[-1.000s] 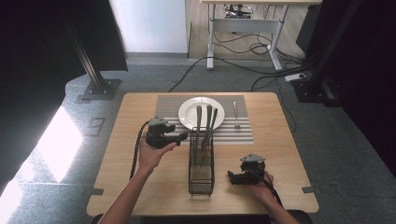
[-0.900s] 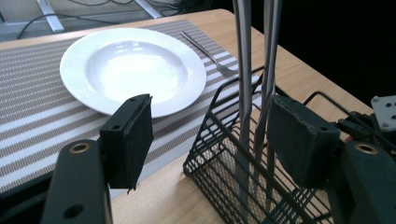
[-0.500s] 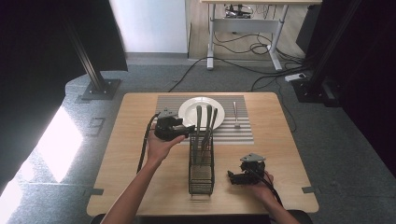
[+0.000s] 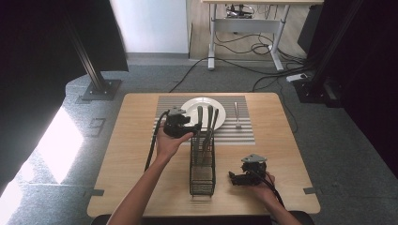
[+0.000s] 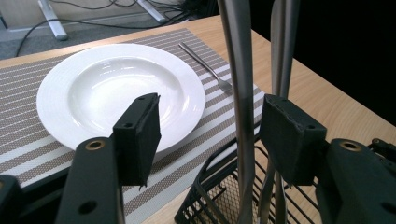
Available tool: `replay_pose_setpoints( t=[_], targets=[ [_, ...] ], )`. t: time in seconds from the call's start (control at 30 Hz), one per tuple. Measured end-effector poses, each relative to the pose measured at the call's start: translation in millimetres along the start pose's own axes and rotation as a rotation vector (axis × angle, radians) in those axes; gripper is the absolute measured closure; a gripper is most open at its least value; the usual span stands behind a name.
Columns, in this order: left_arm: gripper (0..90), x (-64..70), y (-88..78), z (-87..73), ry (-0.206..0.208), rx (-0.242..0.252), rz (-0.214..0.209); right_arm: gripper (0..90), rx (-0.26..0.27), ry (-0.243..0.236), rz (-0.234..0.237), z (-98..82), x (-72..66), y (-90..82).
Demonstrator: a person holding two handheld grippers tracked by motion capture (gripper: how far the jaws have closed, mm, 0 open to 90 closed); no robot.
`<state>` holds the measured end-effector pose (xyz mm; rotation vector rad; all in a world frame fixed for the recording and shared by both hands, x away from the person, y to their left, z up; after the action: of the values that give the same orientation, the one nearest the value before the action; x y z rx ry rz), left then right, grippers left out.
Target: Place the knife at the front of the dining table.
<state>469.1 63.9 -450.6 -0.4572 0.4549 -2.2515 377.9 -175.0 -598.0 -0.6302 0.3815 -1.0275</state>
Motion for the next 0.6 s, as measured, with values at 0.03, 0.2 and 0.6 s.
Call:
replay_pose_setpoints(
  t=[0.03,0.2,0.6],
  targets=[
    [39.4,0.1,1.6,0.1,-0.001,-0.002,0.000,0.0,0.000,0.000,0.000,0.0,0.0,0.0],
    [44.3,1.8,8.9,-0.7,-0.004,-0.010,-0.010,0.0,0.000,-0.001,0.001,0.0,0.0,0.0],
    [71.8,10.7,14.9,-1.3,0.008,-0.008,-0.073,0.0,0.000,-0.001,0.001,0.0,0.0,0.0]
  ],
)
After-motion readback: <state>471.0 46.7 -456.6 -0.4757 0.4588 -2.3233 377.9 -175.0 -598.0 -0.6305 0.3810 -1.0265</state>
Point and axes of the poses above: each handheld gripper's, and its own axes: y roughly forward along the jaws, z roughly out of its top, x roughly to its right, the point moved 6 cm from there along y, roughly forward along the jaws, and after that the axes turned 4 degrees about x, right-handed, at the moved point
